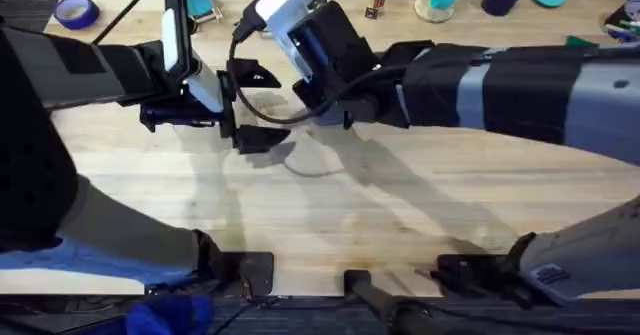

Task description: Unzip the bag, pick up the pens from the table one at a time and place them inside, then zip the bag closed.

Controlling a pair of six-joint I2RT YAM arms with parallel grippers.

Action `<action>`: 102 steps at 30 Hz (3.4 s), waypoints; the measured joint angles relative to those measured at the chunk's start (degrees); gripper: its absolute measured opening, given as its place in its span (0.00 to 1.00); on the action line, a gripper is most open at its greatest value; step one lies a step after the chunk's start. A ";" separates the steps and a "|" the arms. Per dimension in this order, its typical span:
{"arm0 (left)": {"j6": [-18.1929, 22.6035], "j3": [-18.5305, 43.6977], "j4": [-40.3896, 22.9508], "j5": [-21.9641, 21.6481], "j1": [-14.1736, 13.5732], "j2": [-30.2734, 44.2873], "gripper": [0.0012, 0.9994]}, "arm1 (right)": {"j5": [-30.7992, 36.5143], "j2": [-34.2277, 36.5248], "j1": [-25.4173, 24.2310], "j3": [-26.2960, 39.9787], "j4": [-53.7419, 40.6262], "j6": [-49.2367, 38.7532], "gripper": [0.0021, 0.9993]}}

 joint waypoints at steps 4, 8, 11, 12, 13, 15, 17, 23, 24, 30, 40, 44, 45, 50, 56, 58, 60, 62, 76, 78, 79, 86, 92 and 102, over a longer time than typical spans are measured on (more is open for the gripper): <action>0.00 0.00 0.00 -0.02 0.00 0.00 1.00 | 0.18 0.00 0.00 0.00 0.77 -0.33 0.03; 0.00 0.00 0.00 -0.02 0.00 0.00 1.00 | 0.18 0.00 0.00 0.00 0.86 -0.53 0.03; 0.00 0.00 -0.07 -0.22 0.00 0.00 1.00 | 0.18 0.00 0.00 0.00 0.68 -0.99 0.03; 0.00 0.00 -0.15 -0.24 0.00 0.00 1.00 | 0.18 0.00 0.00 0.00 0.61 -1.17 0.03; 0.00 0.00 -0.28 -0.26 0.00 0.00 1.00 | 0.17 0.00 0.00 0.00 0.58 -1.46 0.03; -0.02 0.00 -0.85 -0.27 0.00 0.00 1.00 | 0.16 0.00 0.00 0.00 0.57 -2.15 0.03; 0.00 0.00 -1.57 -0.28 0.00 0.00 1.00 | 0.14 0.00 0.00 0.00 0.57 -2.73 0.03; 0.00 0.00 -2.67 -1.30 0.00 0.00 1.00 | -2.71 0.00 -0.21 0.00 0.53 -3.32 0.03; 0.00 0.00 -2.69 -1.58 0.00 0.00 1.00 | -4.26 0.00 -0.47 0.00 0.53 -3.35 0.03; 0.00 0.00 -2.80 -2.53 0.00 0.00 0.99 | -14.39 0.00 -3.72 0.00 0.03 -3.00 0.03; 0.00 0.00 -2.80 -3.50 0.00 0.00 1.00 | -31.99 0.00 -11.90 0.00 -0.63 -1.77 0.03; 0.00 0.00 -2.79 -3.52 0.00 0.00 1.00 | -39.80 0.00 -15.34 0.00 -0.77 -1.61 0.03; 0.00 0.00 -2.80 -3.52 0.00 0.00 1.00 | -41.59 0.00 -16.15 0.00 -0.81 -1.58 0.03; 0.00 0.00 -2.78 -3.52 0.00 0.00 1.00 | -49.38 0.00 -19.54 0.00 -0.89 -1.55 0.03; 0.00 0.00 -2.61 -3.74 0.00 0.00 1.00 | -58.26 0.00 -22.83 -0.02 -1.19 -1.58 0.03; 0.00 0.00 -2.58 -3.94 0.00 0.00 1.00 | -60.04 0.00 -23.70 -0.02 -1.34 -1.55 0.03; 0.00 0.00 -2.56 -4.11 0.00 0.00 1.00 | -61.04 0.00 -24.15 -0.02 -1.44 -1.56 0.03; 0.00 0.00 -2.14 -4.05 -0.04 0.00 1.00 | -61.68 0.00 -24.33 -0.04 -1.46 -1.55 0.03; -1.67 0.00 5.80 1.75 -5.53 2.98 1.00 | -62.46 0.00 -24.33 -0.07 -1.46 -1.60 0.03; -2.39 0.00 7.81 3.83 -5.80 5.42 1.00 | -62.46 -0.01 -24.33 -0.07 -1.46 -1.60 0.03; -2.67 0.00 8.57 4.76 -5.90 6.50 1.00 | -62.46 0.00 -24.33 -0.07 -1.46 -1.60 0.03; -4.40 0.00 12.35 8.65 -7.35 9.22 1.00 | -62.44 0.00 -24.33 -0.09 -1.46 -1.60 0.03; -11.02 0.00 20.08 9.48 -9.32 9.22 1.00 | -62.45 0.00 -24.33 -0.11 -1.69 -1.61 0.03; -19.68 0.00 25.53 9.00 -12.84 9.22 1.00 | -62.48 0.00 -24.46 -0.11 -3.30 -1.62 0.03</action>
